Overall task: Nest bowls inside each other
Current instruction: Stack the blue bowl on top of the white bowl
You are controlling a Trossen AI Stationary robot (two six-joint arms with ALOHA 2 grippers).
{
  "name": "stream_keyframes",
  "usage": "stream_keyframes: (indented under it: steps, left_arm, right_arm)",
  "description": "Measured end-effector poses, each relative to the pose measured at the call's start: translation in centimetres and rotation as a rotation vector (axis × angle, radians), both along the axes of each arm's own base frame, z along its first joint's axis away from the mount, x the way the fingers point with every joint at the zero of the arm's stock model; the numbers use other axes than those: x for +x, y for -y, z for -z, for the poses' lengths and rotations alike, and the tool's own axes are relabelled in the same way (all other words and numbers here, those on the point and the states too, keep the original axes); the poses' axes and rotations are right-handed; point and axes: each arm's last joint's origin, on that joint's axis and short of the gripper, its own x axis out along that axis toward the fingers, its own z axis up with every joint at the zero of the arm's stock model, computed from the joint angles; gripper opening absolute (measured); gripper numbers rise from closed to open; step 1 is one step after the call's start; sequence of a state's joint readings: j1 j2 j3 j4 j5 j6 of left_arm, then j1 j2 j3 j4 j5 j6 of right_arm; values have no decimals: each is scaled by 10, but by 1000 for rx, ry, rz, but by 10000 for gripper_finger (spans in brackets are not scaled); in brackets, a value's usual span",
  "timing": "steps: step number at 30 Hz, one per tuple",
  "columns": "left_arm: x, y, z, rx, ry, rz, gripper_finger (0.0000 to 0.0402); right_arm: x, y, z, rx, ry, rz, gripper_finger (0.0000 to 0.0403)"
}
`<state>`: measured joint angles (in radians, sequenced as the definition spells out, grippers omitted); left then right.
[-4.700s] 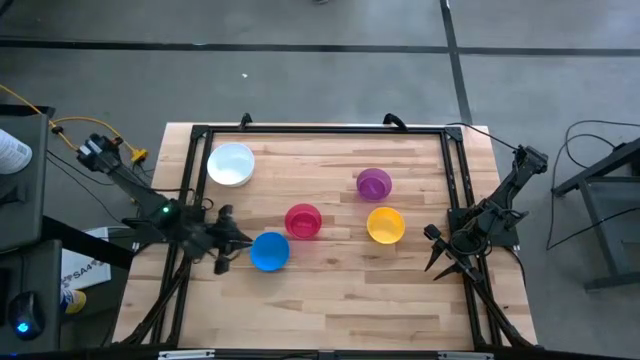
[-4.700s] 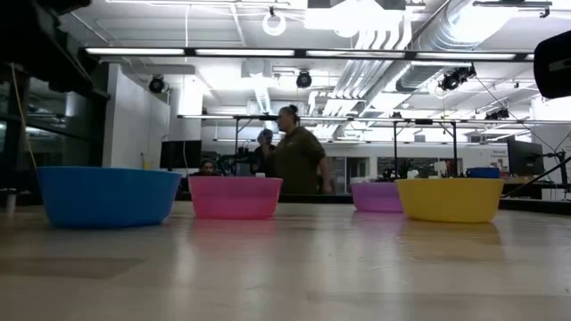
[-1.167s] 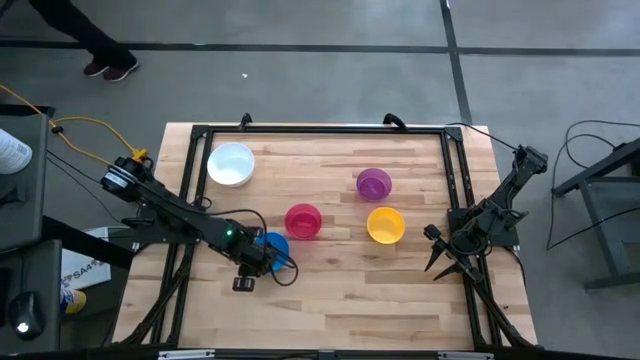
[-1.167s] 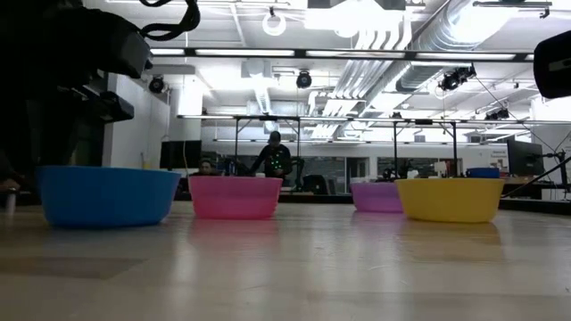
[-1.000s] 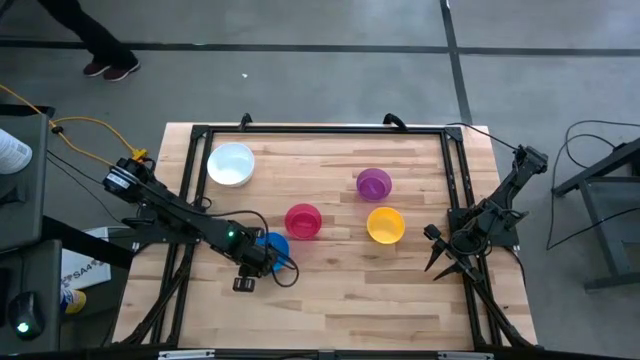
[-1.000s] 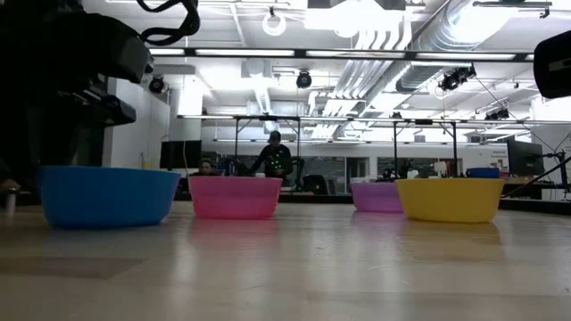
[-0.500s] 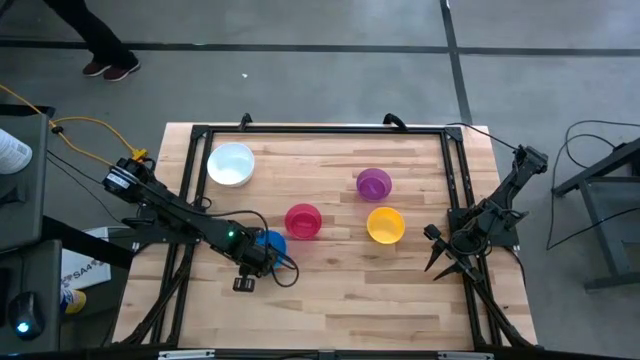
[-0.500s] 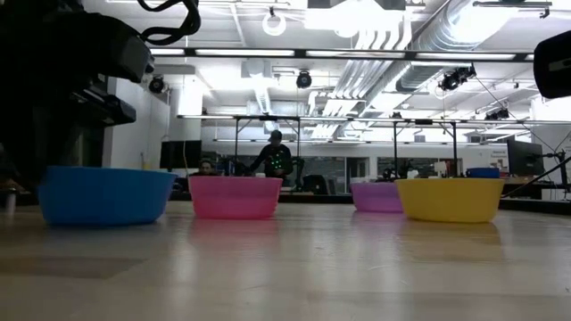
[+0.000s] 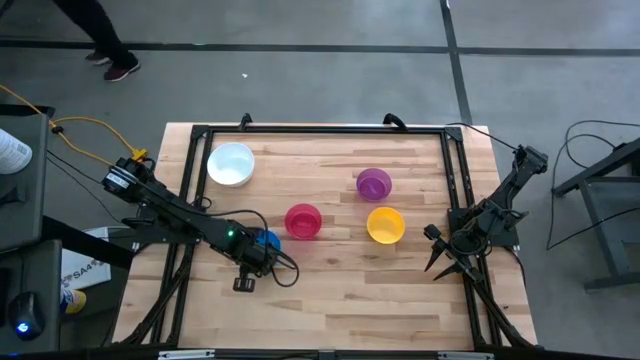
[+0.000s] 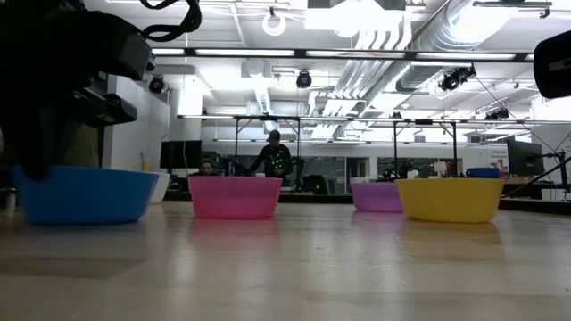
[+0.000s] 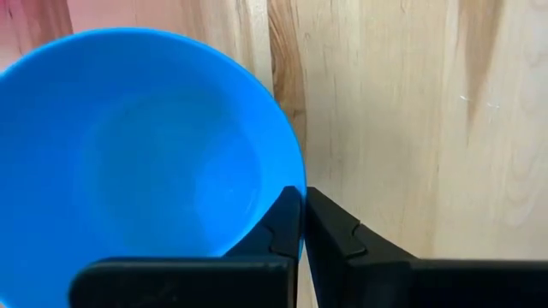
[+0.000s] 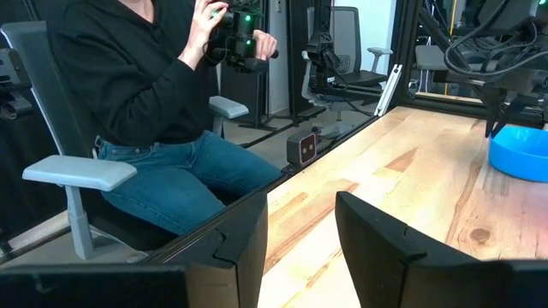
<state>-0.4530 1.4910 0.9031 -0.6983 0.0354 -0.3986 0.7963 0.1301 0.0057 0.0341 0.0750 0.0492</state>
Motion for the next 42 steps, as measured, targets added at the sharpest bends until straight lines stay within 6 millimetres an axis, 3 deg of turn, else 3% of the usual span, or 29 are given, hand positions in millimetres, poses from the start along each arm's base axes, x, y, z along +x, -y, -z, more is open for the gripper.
stream_keyframes:
  steps: [13, 31, 36, 42]
  left_arm:
    - [-17, -12, -22, 29, 21, -159, 1]
    - [-70, -71, -76, 215, 48, -345, 0]
    - [-77, -85, -95, 309, 19, -355, 0]
    - [-78, -101, -96, 352, -34, -346, 0]
  right_arm:
    - [0, 0, 0, 0, 0, 0, 133]
    - [0, 0, 0, 0, 0, 0, 133]
    - [0, 0, 0, 0, 0, 0, 133]
    - [0, 0, 0, 0, 0, -1, 133]
